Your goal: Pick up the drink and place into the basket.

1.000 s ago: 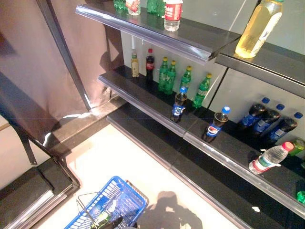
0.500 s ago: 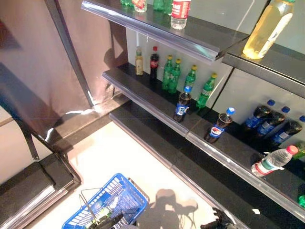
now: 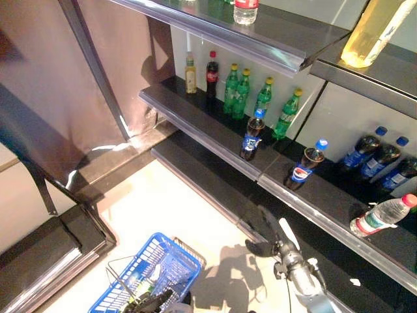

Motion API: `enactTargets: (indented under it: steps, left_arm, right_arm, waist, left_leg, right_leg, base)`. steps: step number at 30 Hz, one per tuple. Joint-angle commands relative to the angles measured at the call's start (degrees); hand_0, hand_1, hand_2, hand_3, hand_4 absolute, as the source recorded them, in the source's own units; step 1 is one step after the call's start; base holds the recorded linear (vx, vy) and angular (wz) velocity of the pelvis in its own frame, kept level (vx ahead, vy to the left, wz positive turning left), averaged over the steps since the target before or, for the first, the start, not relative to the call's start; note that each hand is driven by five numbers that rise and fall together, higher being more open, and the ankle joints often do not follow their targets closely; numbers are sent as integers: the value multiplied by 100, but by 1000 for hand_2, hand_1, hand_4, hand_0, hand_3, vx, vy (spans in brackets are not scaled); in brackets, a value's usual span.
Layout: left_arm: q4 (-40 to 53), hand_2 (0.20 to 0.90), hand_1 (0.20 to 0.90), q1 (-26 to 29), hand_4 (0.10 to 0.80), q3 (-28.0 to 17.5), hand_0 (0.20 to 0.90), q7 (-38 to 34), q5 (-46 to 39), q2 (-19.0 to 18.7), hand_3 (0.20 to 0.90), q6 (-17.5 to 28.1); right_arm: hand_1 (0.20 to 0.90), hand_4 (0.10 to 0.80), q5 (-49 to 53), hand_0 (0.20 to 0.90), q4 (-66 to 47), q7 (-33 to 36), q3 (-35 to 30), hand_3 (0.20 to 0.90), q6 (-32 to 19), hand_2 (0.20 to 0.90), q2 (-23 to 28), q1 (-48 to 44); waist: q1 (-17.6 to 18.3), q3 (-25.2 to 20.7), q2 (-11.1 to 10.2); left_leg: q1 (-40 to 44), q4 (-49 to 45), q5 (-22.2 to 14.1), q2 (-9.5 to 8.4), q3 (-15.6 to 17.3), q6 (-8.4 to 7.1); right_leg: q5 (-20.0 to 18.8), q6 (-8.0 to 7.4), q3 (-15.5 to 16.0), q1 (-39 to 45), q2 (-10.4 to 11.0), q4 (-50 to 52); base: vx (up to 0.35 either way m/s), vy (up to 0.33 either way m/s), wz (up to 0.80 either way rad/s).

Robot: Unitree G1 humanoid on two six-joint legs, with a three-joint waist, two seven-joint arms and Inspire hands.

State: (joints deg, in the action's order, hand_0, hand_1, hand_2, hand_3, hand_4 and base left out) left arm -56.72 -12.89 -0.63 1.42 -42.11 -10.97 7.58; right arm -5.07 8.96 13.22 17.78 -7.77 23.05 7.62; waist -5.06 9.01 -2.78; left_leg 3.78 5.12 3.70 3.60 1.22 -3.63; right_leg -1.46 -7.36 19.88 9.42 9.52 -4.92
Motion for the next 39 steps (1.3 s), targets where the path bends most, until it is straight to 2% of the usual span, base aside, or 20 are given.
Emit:
enactTargets:
  steps: [1, 6, 9, 15, 25, 27, 33, 35, 39]
  left_arm:
    - [446, 300, 300, 178, 100, 153, 300, 147, -182, 56, 200, 565]
    - [440, 300, 300, 28, 100, 141, 300, 236, -229, 140, 200, 712]
    - [420, 300, 300, -27, 100, 159, 300, 267, -249, 176, 200, 773]
    - [349, 300, 300, -72, 100, 194, 300, 303, -230, 199, 200, 845]
    - [364, 300, 300, -173, 100, 383, 300, 314, -141, 185, 200, 879]
    - [402, 300, 300, -98, 100, 620, 300, 308, -143, 116, 200, 895]
    - [648, 300, 300, 223, 100, 975, 300, 335, -242, 39, 200, 914]
    - [712, 300, 300, 318, 100, 1259, 300, 350, -338, 47, 200, 1049]
    - [765, 300, 300, 362, 100, 1377, 300, 419, -430, 31, 200, 1142]
  right_arm:
    - [900, 800, -51, 900, -918, 557, -393, 900, -574, 900, 565, -240]
    - [900, 800, -121, 900, -1533, 1443, -665, 900, -1036, 900, 700, -119]
    - [900, 800, -68, 900, -1916, 1827, -767, 900, -1132, 900, 722, -116]
    - [900, 800, 326, 900, -2354, 2143, -781, 900, -1275, 900, 768, -296]
    - [900, 800, 761, 900, -2263, 2850, -610, 900, -824, 900, 688, -789]
    - [900, 800, 915, 900, -1953, 3312, -534, 900, -801, 900, 673, -1112]
    - [900, 800, 855, 900, -1395, 4102, -604, 900, -880, 900, 604, -2284]
    - [900, 800, 703, 900, -1220, 4551, -628, 900, -885, 900, 550, -2787]
    - [900, 800, 638, 900, -1144, 4911, -567, 900, -727, 900, 504, -3139]
  waist:
    - [64, -99, 158]
    - [123, -119, 193]
    - [138, -116, 213]
    - [126, -67, 236]
    - [-6, 5, 266]
    - [-68, 349, 321]
    - [-154, 1045, 469]
    - [-166, 1347, 612]
    - [-163, 1565, 726]
  left_leg:
    - [262, -12, -406, 114, 395, -79]
    - [251, -12, -412, 149, 497, -92]
    - [250, -20, -426, 157, 534, -90]
    - [247, -77, -464, 163, 576, -76]
    - [56, -652, -601, 176, 534, -69]
    - [-452, -1460, -704, 124, 325, -39]
    - [-1143, -1934, -687, 7, 148, -25]
    - [-1403, -2030, -623, -110, 72, 1]
    - [-1587, -2103, -572, -219, 44, 34]
  right_leg:
    - [-206, -172, -330, -294, 114, 144]
    - [-199, -207, -357, -342, 149, 160]
    - [-188, -216, -362, -372, 169, 179]
    - [-155, -199, -392, -436, 192, 256]
    - [51, -57, -309, -569, 258, 723]
    - [305, 132, -287, -980, 305, 1549]
    - [391, 291, -337, -1659, 428, 2103]
    - [376, 360, -382, -1979, 469, 2312]
    - [390, 414, -466, -2221, 488, 2465]
  base:
    - [-6, 40, -3]
    - [-5, 29, -13]
    - [-3, 20, -6]
    - [-1, 11, -12]
    - [47, 12, -1]
    - [51, 42, -1]
    - [-141, 41, 10]
    - [-185, 99, -1]
    - [-66, 61, 3]
